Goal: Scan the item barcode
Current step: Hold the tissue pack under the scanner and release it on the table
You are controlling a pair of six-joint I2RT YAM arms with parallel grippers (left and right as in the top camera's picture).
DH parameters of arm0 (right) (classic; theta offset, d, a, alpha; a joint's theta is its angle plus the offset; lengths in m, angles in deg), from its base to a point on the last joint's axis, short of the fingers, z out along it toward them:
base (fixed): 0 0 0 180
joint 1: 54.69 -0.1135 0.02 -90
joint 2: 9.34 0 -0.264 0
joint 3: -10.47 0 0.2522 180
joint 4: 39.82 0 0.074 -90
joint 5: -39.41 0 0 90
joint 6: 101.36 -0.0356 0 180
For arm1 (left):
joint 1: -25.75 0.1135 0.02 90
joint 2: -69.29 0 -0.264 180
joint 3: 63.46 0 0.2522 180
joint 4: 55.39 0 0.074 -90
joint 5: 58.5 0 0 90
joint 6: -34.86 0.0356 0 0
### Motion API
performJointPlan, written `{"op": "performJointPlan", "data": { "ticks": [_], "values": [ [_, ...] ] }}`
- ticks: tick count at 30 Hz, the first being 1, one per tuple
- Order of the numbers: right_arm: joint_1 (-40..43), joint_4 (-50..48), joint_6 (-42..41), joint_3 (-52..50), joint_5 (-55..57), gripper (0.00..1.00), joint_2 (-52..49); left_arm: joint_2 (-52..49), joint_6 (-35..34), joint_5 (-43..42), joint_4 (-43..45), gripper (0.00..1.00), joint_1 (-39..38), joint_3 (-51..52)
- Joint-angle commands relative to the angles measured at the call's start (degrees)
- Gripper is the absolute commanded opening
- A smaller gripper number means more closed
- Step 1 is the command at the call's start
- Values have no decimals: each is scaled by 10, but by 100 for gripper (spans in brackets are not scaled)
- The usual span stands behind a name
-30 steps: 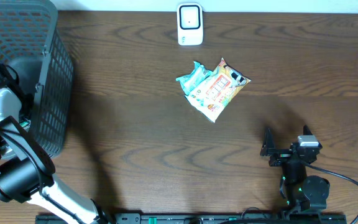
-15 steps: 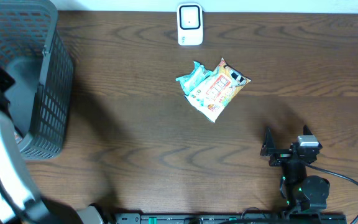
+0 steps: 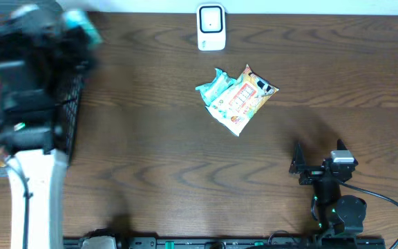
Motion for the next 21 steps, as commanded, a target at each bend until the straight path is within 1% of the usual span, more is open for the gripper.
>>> {"op": "performJointPlan", "data": {
  "ticks": [1,4,6,11,15,16,17,18,21],
  "values": [
    [-1,3,7,-1,3,99,3,-50,86,33,1,7,-87,-4],
    [-1,3,7,-1,3,99,3,-120,102,72,0,8,-144,-4],
    [-1,3,7,-1,3,99,3,-162,114,72,3,8,-165,-4],
    [-1,3,7,-1,3,99,3,-286,120,72,36,8,-201,-4],
    [-1,3,7,-1,3,99,3,-361,120,71,69,9,-214,-4],
    [-1,3,7,-1,3,99,3,-374,120,71,75,10,-216,-4],
    [-1,3,7,-1,3,99,3,-387,120,71,81,17,-218,-4],
    [-1,3,7,-1,3,99,3,-394,120,71,85,28,-219,-4],
    [-1,3,7,-1,3,99,3,-404,120,71,85,31,-220,-4]
  ]
}}
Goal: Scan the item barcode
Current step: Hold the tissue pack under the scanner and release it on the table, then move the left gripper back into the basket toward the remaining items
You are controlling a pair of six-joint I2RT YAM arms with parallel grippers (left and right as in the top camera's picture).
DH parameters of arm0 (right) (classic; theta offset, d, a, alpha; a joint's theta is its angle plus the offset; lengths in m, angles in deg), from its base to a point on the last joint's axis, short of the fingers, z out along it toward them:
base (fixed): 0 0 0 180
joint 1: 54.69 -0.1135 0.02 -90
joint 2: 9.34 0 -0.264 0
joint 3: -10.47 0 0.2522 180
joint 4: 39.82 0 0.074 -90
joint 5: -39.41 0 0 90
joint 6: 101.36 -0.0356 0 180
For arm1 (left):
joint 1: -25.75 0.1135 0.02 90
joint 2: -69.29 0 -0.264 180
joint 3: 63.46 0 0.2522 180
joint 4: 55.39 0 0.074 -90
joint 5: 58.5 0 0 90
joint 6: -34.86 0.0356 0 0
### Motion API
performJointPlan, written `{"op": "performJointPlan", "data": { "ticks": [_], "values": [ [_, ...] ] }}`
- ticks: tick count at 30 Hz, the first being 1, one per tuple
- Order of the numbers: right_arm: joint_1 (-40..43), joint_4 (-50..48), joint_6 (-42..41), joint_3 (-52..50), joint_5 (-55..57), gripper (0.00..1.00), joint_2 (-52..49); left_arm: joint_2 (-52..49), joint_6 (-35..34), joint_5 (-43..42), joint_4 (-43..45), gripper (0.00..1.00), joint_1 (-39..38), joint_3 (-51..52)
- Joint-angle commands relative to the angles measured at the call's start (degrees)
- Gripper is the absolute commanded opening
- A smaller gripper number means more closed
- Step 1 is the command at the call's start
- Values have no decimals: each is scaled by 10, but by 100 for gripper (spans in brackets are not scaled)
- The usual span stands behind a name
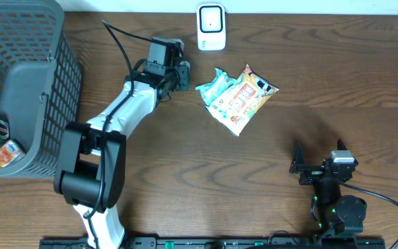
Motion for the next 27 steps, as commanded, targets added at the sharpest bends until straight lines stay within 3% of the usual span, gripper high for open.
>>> {"op": "performJointPlan", "data": {
  "ticks": [1,3,4,10,15,17,22,27],
  "values": [
    [-1,3,7,-1,3,99,3,-4,6,7,6,39,-2,-4],
    [-1,3,7,-1,3,99,3,-1,6,6,14,53,-2,-4],
    [-1,3,7,-1,3,99,3,3,6,6,19,56,-2,-4],
    [-1,3,7,-1,3,99,3,64,7,7,31,69,2,-34],
    [-1,2,7,-1,3,99,3,168,65,8,15,70,34,-36],
    [-1,3,7,-1,3,99,3,205,87,12,0,78,58,-36],
    [-1,3,7,-1,3,99,3,285,88,197,-96,80,169,-36],
    [-1,3,7,-1,3,99,3,289,88,254,-213,88,304,-35]
  ]
}}
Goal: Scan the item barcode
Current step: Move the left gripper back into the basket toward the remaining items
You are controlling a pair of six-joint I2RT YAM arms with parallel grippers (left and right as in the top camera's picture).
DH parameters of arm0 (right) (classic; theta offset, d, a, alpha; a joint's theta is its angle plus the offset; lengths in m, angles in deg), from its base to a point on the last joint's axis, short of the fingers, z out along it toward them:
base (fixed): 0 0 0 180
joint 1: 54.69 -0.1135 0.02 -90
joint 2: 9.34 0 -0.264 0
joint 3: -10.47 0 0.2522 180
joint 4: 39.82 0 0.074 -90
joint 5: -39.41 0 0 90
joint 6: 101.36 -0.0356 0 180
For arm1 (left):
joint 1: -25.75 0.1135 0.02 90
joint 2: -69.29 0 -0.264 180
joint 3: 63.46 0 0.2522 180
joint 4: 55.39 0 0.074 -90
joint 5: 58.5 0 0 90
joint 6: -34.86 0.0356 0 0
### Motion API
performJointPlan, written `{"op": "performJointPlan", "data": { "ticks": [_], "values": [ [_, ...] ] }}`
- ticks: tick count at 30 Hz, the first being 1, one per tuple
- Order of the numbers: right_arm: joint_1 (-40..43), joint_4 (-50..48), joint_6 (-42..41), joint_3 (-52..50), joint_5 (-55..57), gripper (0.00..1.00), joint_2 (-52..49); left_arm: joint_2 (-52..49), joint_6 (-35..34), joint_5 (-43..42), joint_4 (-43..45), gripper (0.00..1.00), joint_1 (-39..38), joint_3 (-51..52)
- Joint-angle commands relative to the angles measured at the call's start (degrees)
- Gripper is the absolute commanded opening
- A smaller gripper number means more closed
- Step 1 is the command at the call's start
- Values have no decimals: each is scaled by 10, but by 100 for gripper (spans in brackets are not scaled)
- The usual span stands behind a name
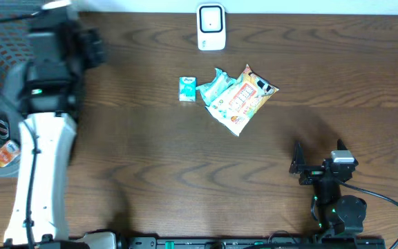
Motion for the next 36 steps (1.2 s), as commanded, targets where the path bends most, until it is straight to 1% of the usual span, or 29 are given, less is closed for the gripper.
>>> {"op": "performJointPlan", "data": {
  "ticks": [1,5,9,12,16,18,19,22,24,26,28,29,30,32,34,36],
  "values": [
    [-1,3,7,-1,3,99,3,-8,9,69,-63,89,89,0],
    [-1,3,7,-1,3,99,3,-24,-12,69,-134,100,170,0],
    [-1,3,7,-1,3,99,3,-36,-63,69,-183,98,224,6],
    [-1,2,7,-1,3,99,3,-36,-76,68,-174,98,243,21],
    [-1,3,7,-1,3,99,3,-33,-75,54,-153,98,240,21],
    [-1,3,7,-1,3,99,3,-32,-68,42,-145,99,237,21],
    [-1,3,7,-1,3,99,3,-30,-66,40,-139,94,231,20],
    [-1,3,7,-1,3,99,3,-19,-64,40,-126,85,218,19],
    [-1,2,7,-1,3,99,3,-7,-64,40,-117,76,209,18],
    [-1,2,7,-1,3,99,3,1,-64,40,-114,70,204,18],
    [-1,2,7,-1,3,99,3,9,-64,40,-110,59,201,18],
    [-1,3,7,-1,3,99,3,12,-64,40,-109,56,201,18],
    [-1,3,7,-1,3,99,3,17,-64,40,-109,50,201,18],
    [-1,3,7,-1,3,99,3,25,-64,35,-108,47,201,18],
    [-1,3,7,-1,3,99,3,39,-64,2,-104,40,201,18],
    [-1,3,7,-1,3,99,3,51,-64,-40,-101,40,201,18]
  ]
}}
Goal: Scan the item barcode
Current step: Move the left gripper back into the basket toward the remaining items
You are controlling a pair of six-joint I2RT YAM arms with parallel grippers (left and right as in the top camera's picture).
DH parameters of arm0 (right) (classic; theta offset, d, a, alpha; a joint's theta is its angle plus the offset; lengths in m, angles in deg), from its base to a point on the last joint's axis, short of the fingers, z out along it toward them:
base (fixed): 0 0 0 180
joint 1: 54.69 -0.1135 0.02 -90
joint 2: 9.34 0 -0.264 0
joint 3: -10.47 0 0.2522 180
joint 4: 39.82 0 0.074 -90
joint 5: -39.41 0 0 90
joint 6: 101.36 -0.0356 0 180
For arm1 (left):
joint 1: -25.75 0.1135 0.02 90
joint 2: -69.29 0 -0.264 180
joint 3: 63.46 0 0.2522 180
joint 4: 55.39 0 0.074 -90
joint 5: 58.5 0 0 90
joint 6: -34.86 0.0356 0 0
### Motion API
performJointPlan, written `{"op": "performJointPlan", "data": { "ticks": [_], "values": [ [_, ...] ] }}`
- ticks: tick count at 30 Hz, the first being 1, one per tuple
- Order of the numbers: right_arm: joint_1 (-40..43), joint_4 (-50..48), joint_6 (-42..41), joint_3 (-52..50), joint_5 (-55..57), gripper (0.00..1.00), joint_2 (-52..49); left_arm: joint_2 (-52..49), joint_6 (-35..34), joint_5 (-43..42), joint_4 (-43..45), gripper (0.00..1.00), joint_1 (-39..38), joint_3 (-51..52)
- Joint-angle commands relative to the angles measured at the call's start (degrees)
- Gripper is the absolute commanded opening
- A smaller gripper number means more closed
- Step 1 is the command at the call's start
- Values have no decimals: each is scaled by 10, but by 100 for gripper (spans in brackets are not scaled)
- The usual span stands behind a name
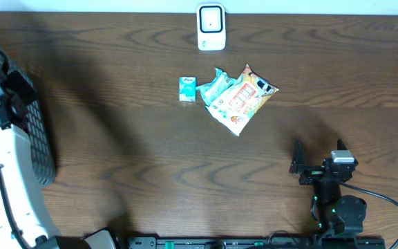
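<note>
A white scanner stands at the table's far edge, in the middle. In front of it lie a small teal box, a teal pouch and an orange-and-white packet, the last two overlapping. My left arm looms large at the left edge, and its gripper is hidden under the arm. My right gripper rests low at the front right, far from the items. From above, its jaws cannot be made out.
A grey mesh basket at the left edge is mostly covered by the left arm. The right arm's base and cable occupy the front right corner.
The left arm was over the basket at the upper left and now sits further left and lower, at the frame's edge. The teal box, pouch, packet and right arm have not moved.
The left arm was blurred over the basket with something teal at its tip. Then its gripper was just left of the teal pouch near the scanner. After that a small teal box lay there and the arm was over the basket, where it remains.
</note>
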Motion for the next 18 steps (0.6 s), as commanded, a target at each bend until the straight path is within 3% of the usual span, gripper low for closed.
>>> {"op": "performJointPlan", "data": {
  "ticks": [1,3,4,8,11,15,18],
  "values": [
    [-1,3,7,-1,3,99,3,33,-37,-61,9,40,4,1],
    [-1,3,7,-1,3,99,3,38,-37,-64,9,45,4,1],
    [-1,3,7,-1,3,99,3,38,-37,-64,9,58,4,1],
    [-1,3,7,-1,3,99,3,37,-37,-64,7,84,4,1],
    [-1,3,7,-1,3,99,3,37,-37,-64,9,90,4,1],
    [-1,3,7,-1,3,99,3,45,-37,-64,23,81,4,1],
    [-1,3,7,-1,3,99,3,64,-37,-64,47,58,4,1]
  ]
}}
